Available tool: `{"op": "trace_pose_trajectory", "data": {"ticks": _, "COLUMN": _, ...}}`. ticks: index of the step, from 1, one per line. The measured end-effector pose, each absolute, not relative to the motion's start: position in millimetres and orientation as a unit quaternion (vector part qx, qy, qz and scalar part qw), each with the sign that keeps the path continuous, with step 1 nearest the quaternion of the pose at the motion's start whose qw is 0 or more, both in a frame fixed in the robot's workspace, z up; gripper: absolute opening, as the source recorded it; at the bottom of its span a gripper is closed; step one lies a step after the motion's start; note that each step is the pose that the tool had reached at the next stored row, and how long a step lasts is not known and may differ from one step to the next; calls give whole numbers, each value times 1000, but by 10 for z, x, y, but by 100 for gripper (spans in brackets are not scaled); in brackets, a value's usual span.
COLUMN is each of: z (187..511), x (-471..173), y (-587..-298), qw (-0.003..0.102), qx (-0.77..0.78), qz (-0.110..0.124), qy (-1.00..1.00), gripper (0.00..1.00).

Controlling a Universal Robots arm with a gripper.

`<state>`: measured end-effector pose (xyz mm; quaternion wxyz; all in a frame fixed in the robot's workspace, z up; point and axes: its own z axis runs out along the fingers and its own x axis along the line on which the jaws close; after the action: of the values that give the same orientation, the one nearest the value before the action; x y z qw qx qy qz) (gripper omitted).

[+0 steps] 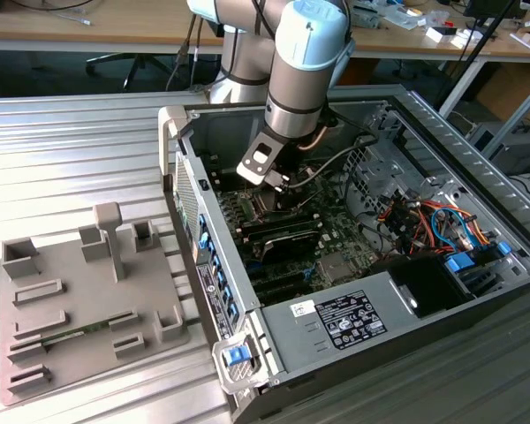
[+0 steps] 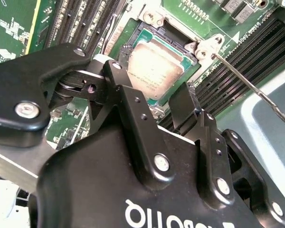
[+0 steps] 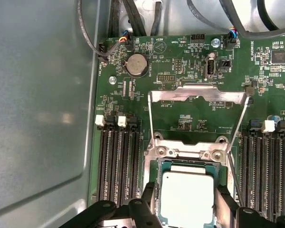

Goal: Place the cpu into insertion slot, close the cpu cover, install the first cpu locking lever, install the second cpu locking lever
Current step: 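Place the cpu into insertion slot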

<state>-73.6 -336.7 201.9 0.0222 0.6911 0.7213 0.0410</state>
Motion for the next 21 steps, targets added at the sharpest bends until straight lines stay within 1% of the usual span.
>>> {"op": "trace_pose_trajectory", "data": {"ticks": 7, "z": 2103, "x": -735, "y": -3365, "qw": 22, "qx": 691, "qz": 41, "qy": 721, "gripper": 61}}
{"op": "trace_pose_trajectory", "data": {"ticks": 8, "z": 2104, "x": -735, "y": -3365, "qw": 22, "qx": 691, "qz": 41, "qy": 721, "gripper": 59}}
{"op": "trace_pose_trajectory", "data": {"ticks": 13, "z": 2083, "x": -735, "y": -3364, "qw": 22, "qx": 691, "qz": 41, "qy": 721, "gripper": 29}}
{"op": "trace_pose_trajectory", "data": {"ticks": 14, "z": 2074, "x": -735, "y": -3364, "qw": 22, "qx": 691, "qz": 41, "qy": 721, "gripper": 16}}
{"op": "trace_pose_trajectory", "data": {"ticks": 15, "z": 2071, "x": -736, "y": -3364, "qw": 22, "qx": 691, "qz": 41, "qy": 721, "gripper": 11}}
{"op": "trace_pose_trajectory", "data": {"ticks": 17, "z": 2072, "x": -736, "y": -3364, "qw": 22, "qx": 691, "qz": 41, "qy": 721, "gripper": 11}}
{"op": "trace_pose_trajectory", "data": {"ticks": 21, "z": 2193, "x": -714, "y": -3364, "qw": 22, "qx": 691, "qz": 41, "qy": 722, "gripper": 11}}
